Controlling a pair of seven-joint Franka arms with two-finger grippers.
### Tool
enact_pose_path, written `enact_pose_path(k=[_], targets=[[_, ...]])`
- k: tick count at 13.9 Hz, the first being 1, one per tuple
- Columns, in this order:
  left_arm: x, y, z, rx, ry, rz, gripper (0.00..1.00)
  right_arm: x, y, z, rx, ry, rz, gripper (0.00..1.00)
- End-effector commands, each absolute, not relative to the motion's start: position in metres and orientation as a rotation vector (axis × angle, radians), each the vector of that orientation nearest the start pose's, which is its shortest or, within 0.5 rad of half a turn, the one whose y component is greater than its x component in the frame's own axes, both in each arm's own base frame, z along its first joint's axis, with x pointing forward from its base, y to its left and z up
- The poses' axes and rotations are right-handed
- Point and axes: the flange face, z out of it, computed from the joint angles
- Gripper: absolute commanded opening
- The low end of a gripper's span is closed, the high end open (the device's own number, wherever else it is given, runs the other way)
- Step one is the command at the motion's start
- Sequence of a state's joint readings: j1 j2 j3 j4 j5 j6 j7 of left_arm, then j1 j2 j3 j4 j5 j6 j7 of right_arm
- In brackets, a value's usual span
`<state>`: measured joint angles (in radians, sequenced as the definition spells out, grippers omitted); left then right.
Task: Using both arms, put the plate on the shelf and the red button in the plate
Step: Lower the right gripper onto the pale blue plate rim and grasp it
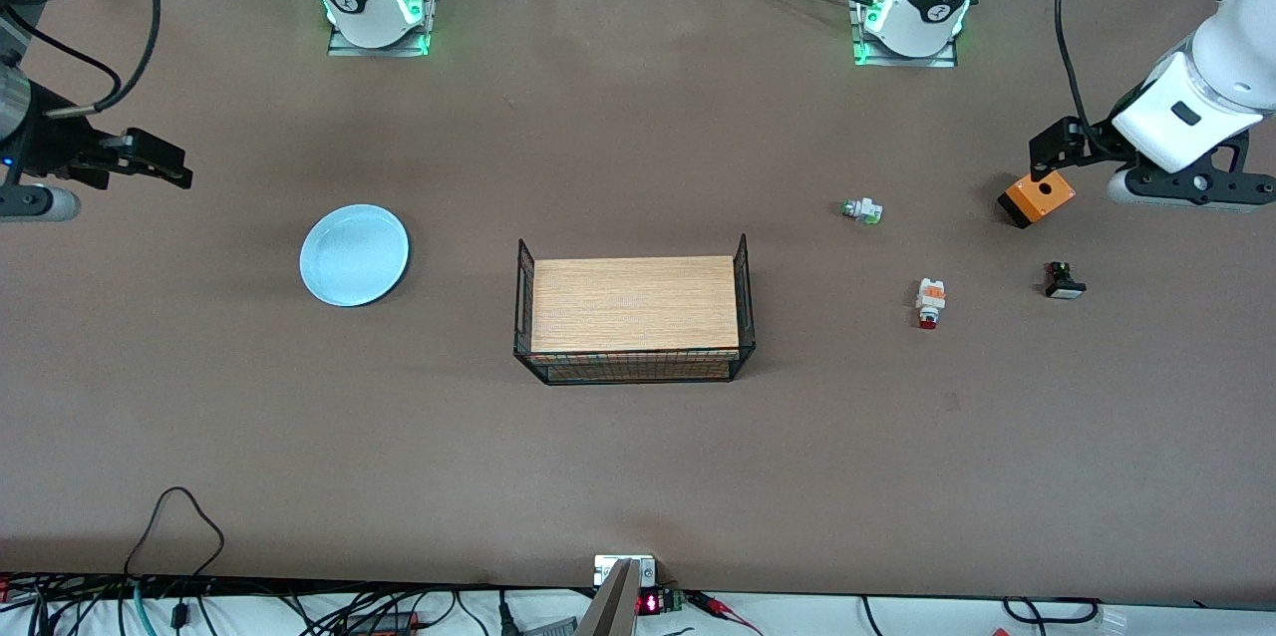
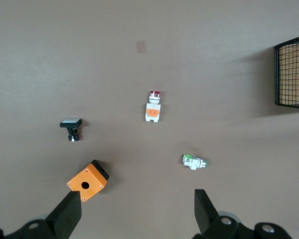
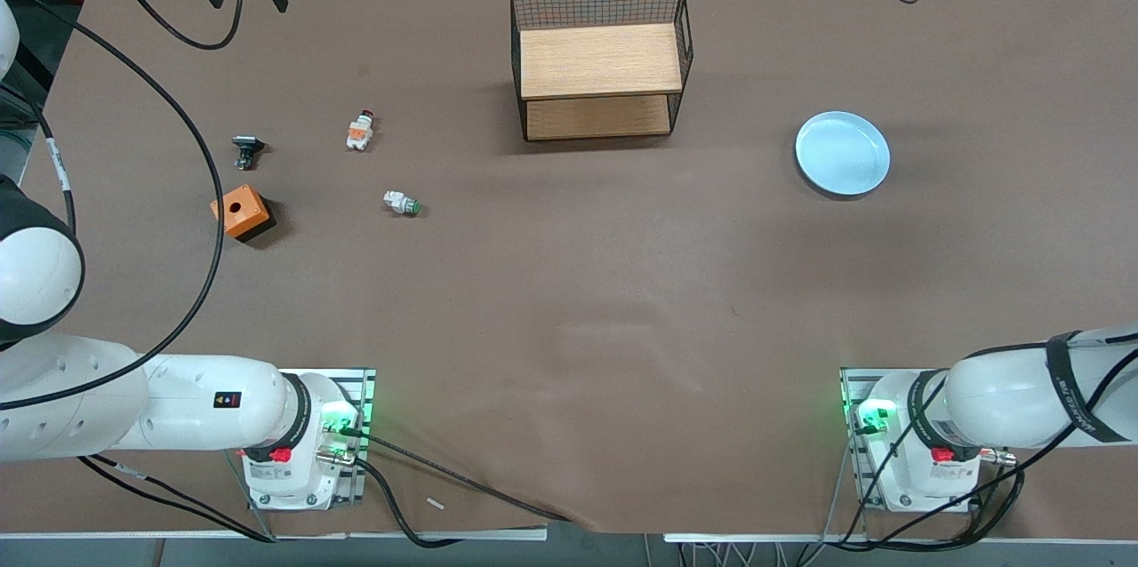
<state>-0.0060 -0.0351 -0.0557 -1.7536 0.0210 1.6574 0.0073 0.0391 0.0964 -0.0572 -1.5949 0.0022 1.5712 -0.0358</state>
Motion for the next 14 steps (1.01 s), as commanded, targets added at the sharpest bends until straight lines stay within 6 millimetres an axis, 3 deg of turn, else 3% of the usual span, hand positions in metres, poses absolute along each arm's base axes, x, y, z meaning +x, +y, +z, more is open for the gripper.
enact_pose_path(k=[1,3,8,9,11,14], targets=[[0.546,-0.03,0.571,-3.12,0.105,0.102,1.0,0.589,-0.009,0.535,-3.151,-0.006,0.252,1.0],[0.546,-0.031,0.571,-3.12,0.108,0.102,1.0,0.6,-0.01,0.501,-3.159,0.07,0.274,1.0],[0.546,-0.029,0.571,-3.12,0.103,0.105,1.0,0.592,-0.022,0.419,-3.16,0.156,0.232,1.0],[0.546,-0.03,0.571,-3.12,0.105,0.105,1.0,0.588,-0.02,0.399,-3.161,0.148,0.222,1.0],[0.546,-0.029,0.571,-3.12,0.103,0.102,1.0,0.576,-0.034,0.354,-3.155,0.176,0.262,1.0],[0.546,-0.029,0.571,-3.12,0.103,0.105,1.0,0.546,-0.041,0.296,-3.152,0.189,0.247,1.0]])
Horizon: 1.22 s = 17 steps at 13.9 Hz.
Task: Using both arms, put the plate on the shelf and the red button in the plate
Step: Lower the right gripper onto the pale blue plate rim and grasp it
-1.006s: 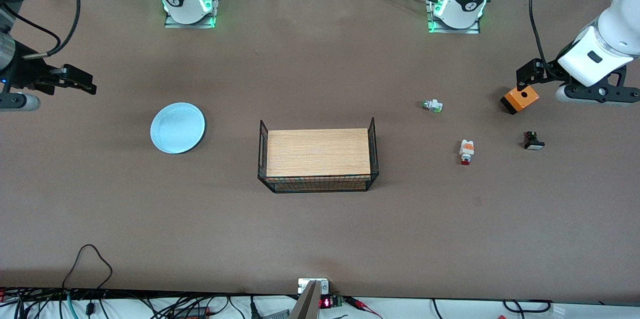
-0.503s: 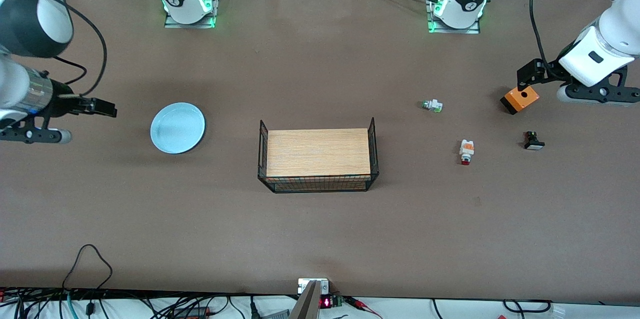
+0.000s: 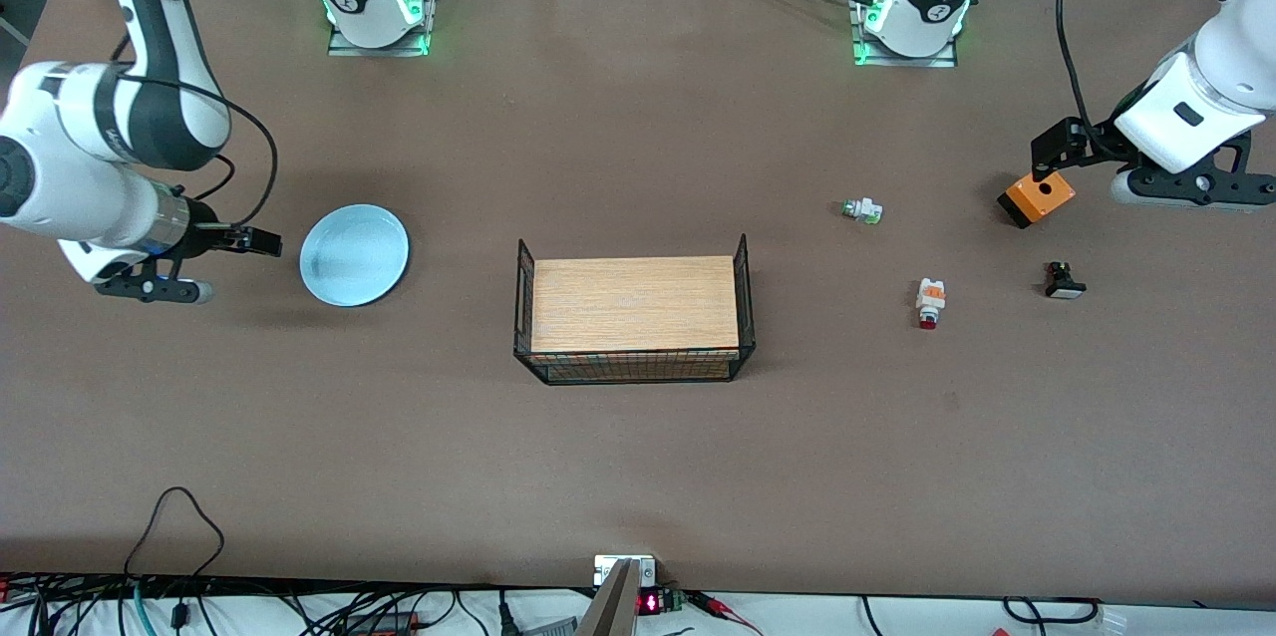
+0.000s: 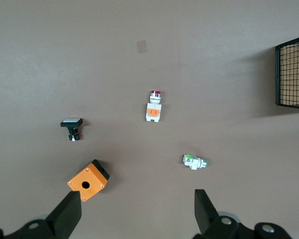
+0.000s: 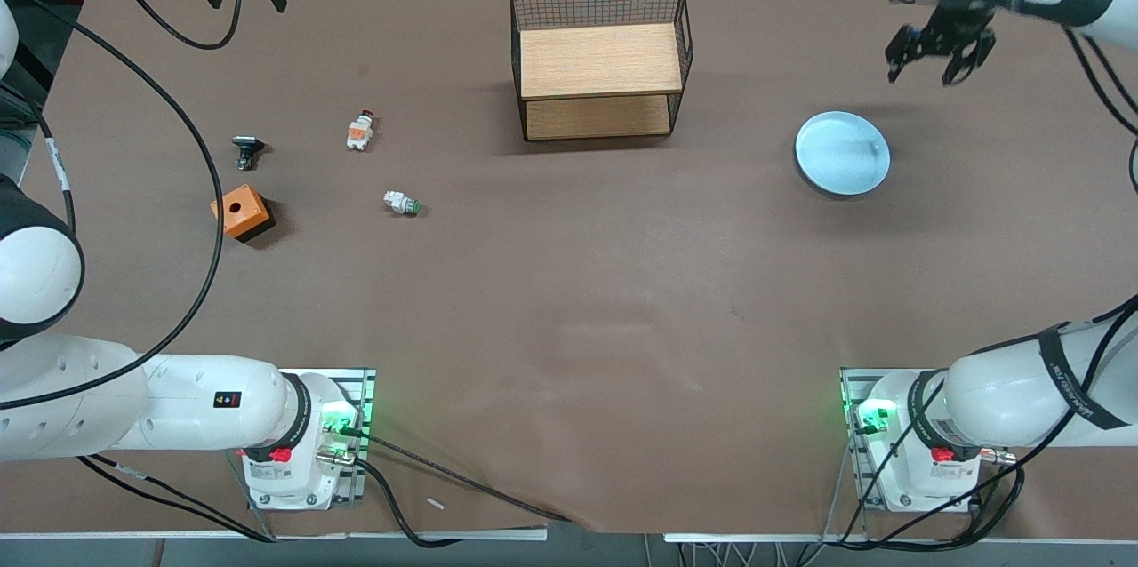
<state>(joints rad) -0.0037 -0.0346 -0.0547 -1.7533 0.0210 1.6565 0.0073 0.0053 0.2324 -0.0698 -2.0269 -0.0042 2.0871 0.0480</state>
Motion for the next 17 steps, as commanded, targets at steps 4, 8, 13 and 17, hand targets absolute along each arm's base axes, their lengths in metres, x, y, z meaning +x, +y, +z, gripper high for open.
enact_pose_path(k=[4,8,13,17], targets=[[0.546,-0.029,0.571,-3.12,0.105,0.105,1.0,0.525,-0.054,0.24,-3.149,0.163,0.253,1.0],[0.546,-0.029,0.571,-3.12,0.105,0.105,1.0,0.521,-0.052,0.202,-3.143,0.154,0.347,0.96],[0.546,-0.03,0.571,-3.12,0.107,0.105,1.0,0.514,-0.05,0.17,-3.133,0.169,0.414,0.53],[0.546,-0.03,0.571,-3.12,0.107,0.105,1.0,0.515,-0.044,0.171,-3.124,0.125,0.467,0.0]])
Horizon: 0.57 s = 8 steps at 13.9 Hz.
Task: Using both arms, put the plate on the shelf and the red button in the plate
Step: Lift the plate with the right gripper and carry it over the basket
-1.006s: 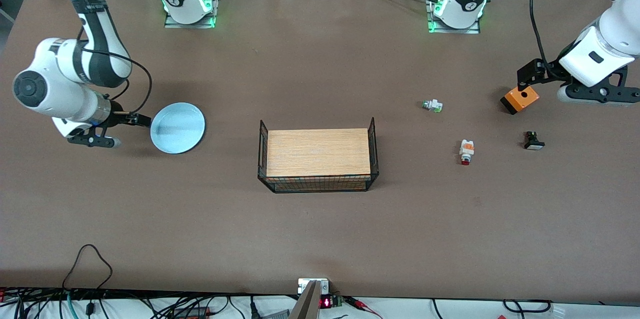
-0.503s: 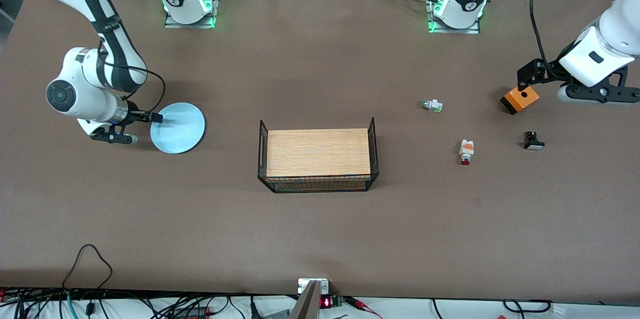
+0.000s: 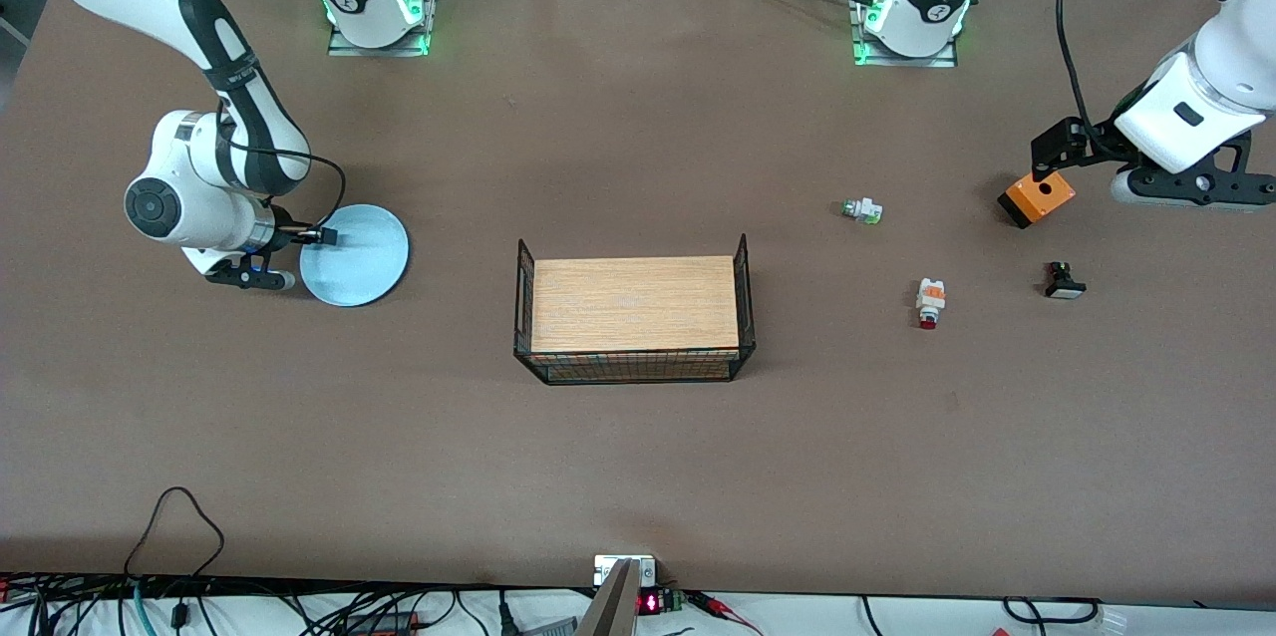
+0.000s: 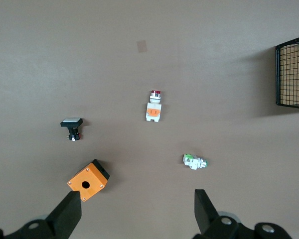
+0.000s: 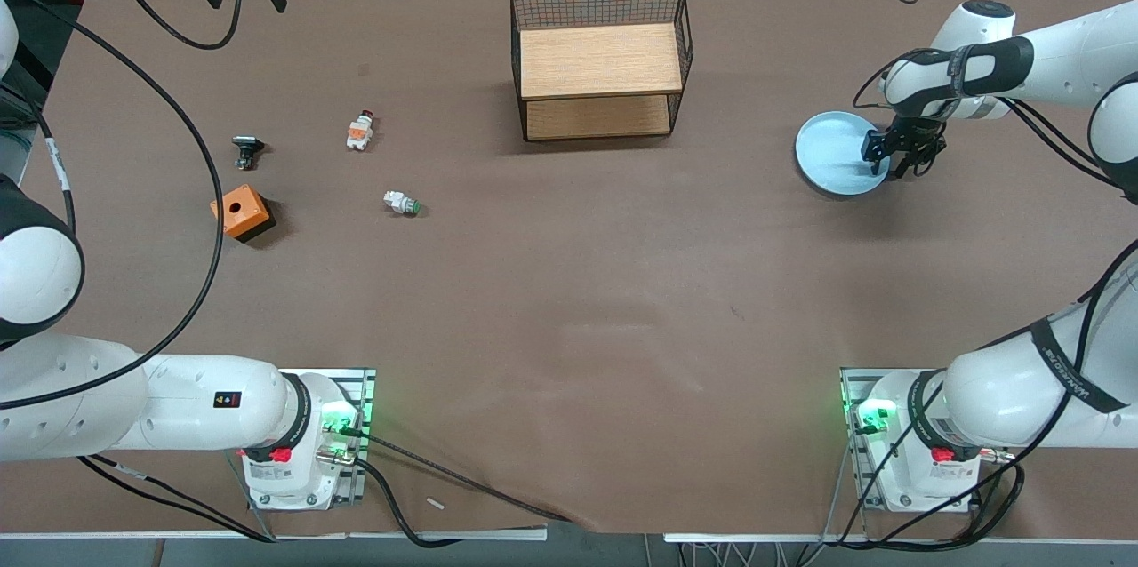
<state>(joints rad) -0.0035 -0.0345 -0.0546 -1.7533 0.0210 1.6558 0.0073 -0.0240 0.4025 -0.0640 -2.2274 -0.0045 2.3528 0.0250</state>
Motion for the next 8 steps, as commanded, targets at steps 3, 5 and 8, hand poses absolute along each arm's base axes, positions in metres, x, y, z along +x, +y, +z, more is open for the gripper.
enact_pose_path(k=[3,5,8], targets=[[0.546,-0.03,0.571,-3.12,0.107,0.105,1.0,0.519,-0.044,0.173,-3.119,0.117,0.478,0.0],[0.546,-0.03,0.571,-3.12,0.107,0.105,1.0,0.524,-0.033,0.183,-3.108,0.099,0.501,0.0],[0.546,-0.03,0.571,-3.12,0.107,0.105,1.0,0.551,-0.033,0.223,-3.05,0.141,0.618,0.0]])
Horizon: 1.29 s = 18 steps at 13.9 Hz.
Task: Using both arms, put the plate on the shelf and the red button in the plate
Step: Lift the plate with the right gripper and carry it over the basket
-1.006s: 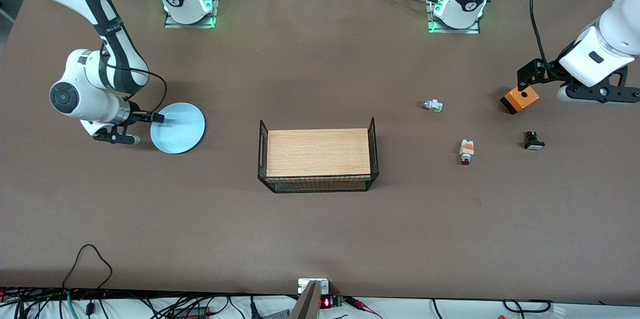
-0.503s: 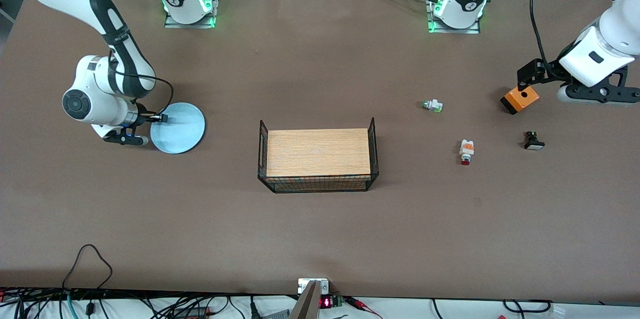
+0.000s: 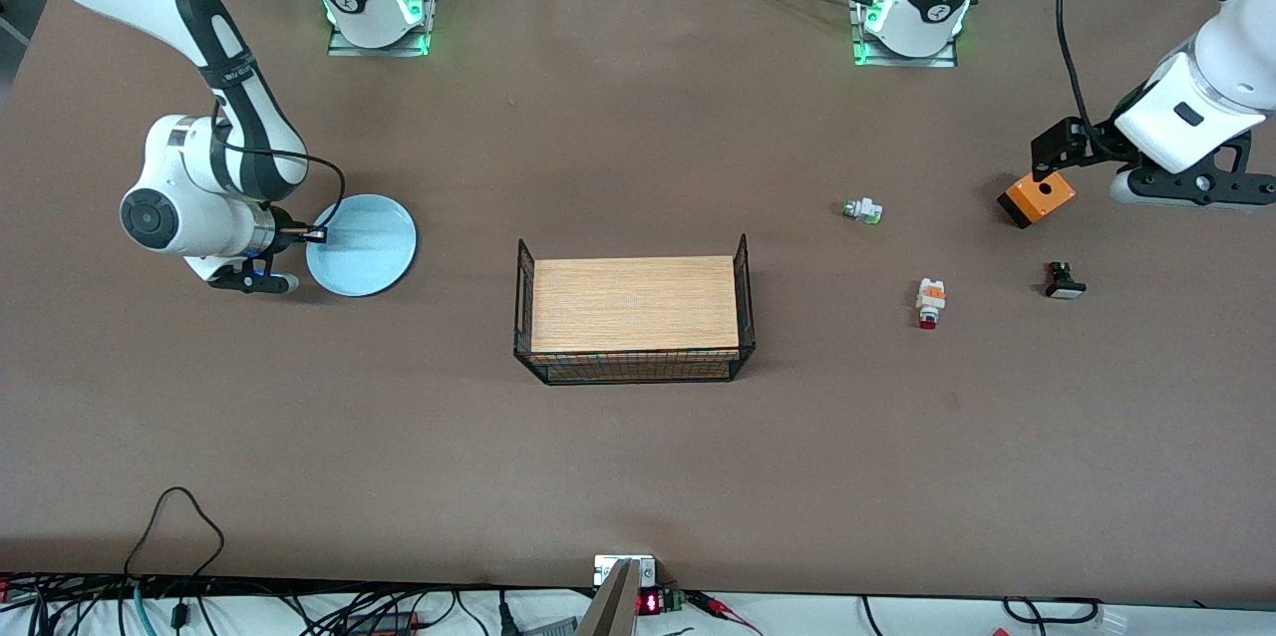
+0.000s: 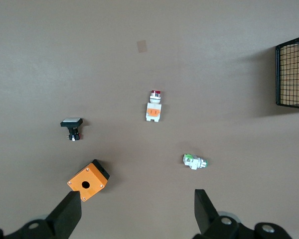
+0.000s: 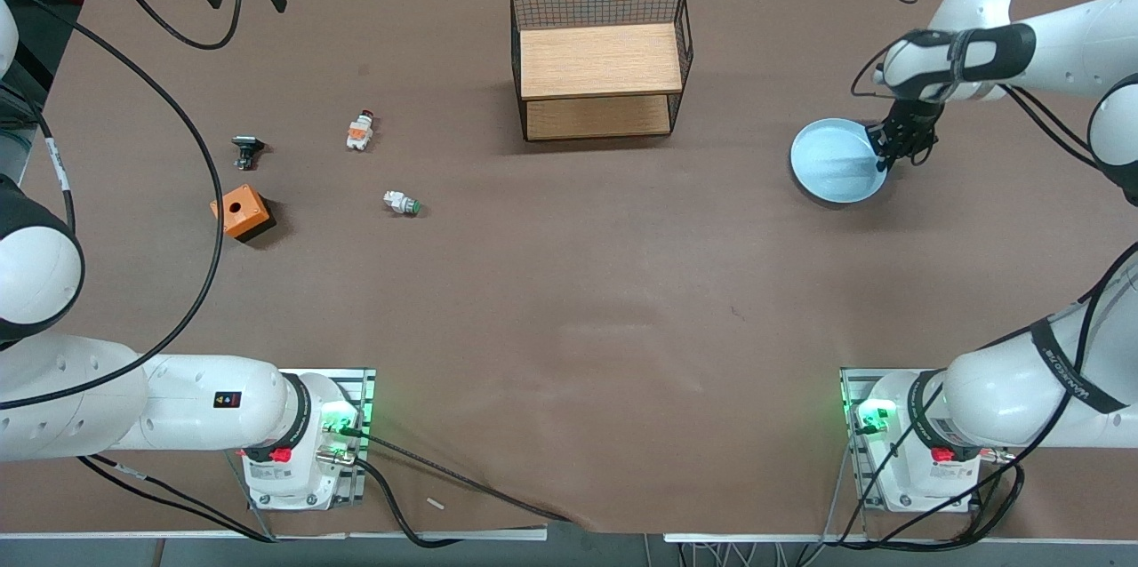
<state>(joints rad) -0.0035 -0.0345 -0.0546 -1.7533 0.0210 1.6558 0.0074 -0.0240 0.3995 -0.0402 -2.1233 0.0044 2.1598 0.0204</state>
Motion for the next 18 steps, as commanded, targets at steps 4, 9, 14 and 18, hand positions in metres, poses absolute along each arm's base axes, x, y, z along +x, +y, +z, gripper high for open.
enact_pose_path(k=[4,9,14,18], targets=[[0.546,-0.029,0.571,-3.12,0.105,0.105,1.0,0.586,-0.032,0.3,-3.002,0.146,0.667,0.0],[0.546,-0.029,0.571,-3.12,0.105,0.105,1.0,0.62,-0.011,0.403,-3.006,0.116,0.626,0.0],[0.546,-0.029,0.571,-3.12,0.103,0.105,1.0,0.625,0.035,0.49,-2.936,0.302,0.62,0.0],[0.546,-0.029,0.571,-3.12,0.103,0.105,1.0,0.613,0.112,0.513,-2.965,0.462,0.602,0.0]])
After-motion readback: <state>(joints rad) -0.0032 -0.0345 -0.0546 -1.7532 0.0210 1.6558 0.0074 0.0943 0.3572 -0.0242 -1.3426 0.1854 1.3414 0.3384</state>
